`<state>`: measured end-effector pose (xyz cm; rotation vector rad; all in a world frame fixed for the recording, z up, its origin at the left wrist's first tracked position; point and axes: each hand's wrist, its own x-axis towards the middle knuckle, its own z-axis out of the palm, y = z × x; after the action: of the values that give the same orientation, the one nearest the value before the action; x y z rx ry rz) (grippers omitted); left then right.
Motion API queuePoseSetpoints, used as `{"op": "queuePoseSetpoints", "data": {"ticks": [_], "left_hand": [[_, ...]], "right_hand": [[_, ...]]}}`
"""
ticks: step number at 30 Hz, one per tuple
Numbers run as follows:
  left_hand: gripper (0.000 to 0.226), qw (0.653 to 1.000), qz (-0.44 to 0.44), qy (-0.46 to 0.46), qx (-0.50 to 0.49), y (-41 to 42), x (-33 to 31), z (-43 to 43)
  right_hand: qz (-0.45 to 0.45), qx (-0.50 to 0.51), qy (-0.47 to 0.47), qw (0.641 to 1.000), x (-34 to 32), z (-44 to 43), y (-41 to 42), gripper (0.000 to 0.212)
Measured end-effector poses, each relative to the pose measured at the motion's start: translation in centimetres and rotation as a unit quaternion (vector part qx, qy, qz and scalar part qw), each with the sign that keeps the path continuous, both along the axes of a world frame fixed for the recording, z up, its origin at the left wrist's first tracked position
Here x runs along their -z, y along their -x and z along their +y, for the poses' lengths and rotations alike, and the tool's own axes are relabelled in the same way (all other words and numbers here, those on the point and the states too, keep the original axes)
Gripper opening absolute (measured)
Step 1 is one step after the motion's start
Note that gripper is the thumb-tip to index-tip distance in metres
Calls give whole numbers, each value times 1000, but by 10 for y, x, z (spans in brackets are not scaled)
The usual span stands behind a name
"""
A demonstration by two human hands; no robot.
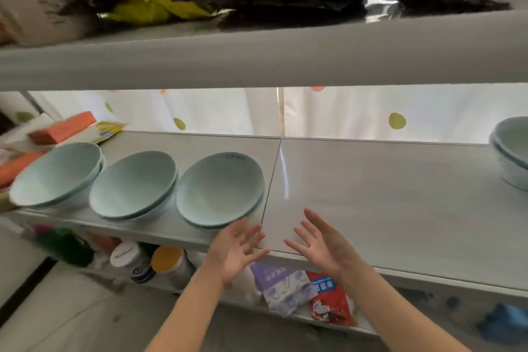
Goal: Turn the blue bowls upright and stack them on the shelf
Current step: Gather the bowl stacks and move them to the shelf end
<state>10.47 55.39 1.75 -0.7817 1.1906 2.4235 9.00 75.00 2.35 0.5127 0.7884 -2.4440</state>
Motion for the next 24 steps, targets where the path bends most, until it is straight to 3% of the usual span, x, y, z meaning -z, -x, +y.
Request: {"op": "queuePoseSetpoints", "data": {"ticks": [5,8,10,12,15,21,24], "left_hand": [[21,998,15,-40,42,-12,3,-74],[64,998,42,-46,19,-7,0,-105],[75,996,58,-60,-8,-3,-4,-115],[83,996,60,-66,-22,3,-9,-116],[73,996,62,-65,-2,12,-11,-115],[87,997,75,-13,-9,27,-8,-99],[75,997,70,-26,0,38,-10,-78]], "right_hand": [[-2,-36,-13,999,-4,-57,14,99],[13,-69,-34,997,-9,-81,22,91],[38,-97,-54,993,-10,-93,25,67],[52,-113,-73,990,-10,-100,27,64],[53,-112,-92,988,-10,-108,29,64],[51,-91,-86,991,-12,-101,35,49],[40,-64,-75,994,-12,-81,40,50]]}}
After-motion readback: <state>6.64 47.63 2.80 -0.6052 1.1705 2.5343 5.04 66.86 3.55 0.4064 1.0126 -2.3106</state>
